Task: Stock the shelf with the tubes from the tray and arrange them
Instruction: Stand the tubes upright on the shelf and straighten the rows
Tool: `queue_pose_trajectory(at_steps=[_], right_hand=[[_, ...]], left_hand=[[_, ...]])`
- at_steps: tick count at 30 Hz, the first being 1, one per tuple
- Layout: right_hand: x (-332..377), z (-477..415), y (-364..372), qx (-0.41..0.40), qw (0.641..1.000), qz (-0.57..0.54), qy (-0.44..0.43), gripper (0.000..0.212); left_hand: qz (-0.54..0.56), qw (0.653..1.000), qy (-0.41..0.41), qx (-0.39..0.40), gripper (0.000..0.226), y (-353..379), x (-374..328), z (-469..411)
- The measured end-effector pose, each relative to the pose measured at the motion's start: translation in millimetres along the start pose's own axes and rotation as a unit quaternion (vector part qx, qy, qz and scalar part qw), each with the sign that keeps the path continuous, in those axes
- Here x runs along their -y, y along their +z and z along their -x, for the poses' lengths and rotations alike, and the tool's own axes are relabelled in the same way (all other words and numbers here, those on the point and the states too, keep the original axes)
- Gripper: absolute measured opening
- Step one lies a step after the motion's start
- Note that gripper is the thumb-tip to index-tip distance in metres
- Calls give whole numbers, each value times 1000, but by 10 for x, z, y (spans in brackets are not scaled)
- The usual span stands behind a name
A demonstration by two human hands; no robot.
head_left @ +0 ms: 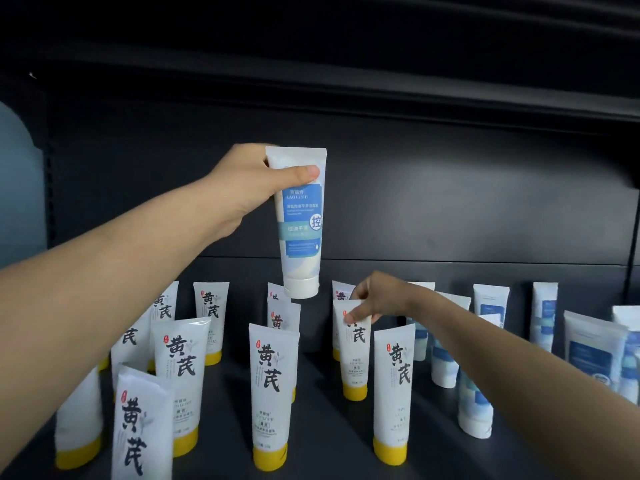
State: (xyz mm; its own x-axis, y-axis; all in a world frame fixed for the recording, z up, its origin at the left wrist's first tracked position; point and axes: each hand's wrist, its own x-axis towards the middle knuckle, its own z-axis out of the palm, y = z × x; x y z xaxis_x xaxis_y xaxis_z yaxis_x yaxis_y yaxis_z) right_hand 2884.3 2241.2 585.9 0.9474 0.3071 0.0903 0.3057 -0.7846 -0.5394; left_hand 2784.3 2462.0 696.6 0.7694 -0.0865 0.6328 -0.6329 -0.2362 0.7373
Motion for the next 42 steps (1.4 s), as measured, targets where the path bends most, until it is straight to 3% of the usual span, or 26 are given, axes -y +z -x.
queue_pose_trajectory(at_steps=[7, 11, 17, 21, 23, 28, 34, 42], right_hand=[[-17, 31, -2, 4, 1000, 2, 9, 28], [6, 66, -36, 24, 998, 50, 18, 22], [87, 170, -198, 20, 990, 134, 35, 36], [203, 381, -410, 8, 986, 159, 49, 22], [285, 528, -518, 0, 981, 184, 61, 21], [418, 930, -808, -51, 951, 292, 92, 43], [440, 1699, -1108, -114, 920, 358, 108, 37], [39, 2893, -1211, -162, 908, 375, 95, 38]], left_hand=[[-4, 1000, -7, 3, 10, 77, -19, 25], [-7, 1000, -9, 14, 11, 114, -36, 47], [-6, 1000, -4, 21, 12, 148, -160, 67], [-4, 1000, 3, 23, 15, 175, -297, 90], [-3, 1000, 9, 28, 14, 198, -374, 104], [7, 999, 25, 39, 12, 325, -608, 150], [31, 998, 39, 51, 12, 620, -942, 339], [37, 998, 32, 50, 11, 1377, -1283, 755]])
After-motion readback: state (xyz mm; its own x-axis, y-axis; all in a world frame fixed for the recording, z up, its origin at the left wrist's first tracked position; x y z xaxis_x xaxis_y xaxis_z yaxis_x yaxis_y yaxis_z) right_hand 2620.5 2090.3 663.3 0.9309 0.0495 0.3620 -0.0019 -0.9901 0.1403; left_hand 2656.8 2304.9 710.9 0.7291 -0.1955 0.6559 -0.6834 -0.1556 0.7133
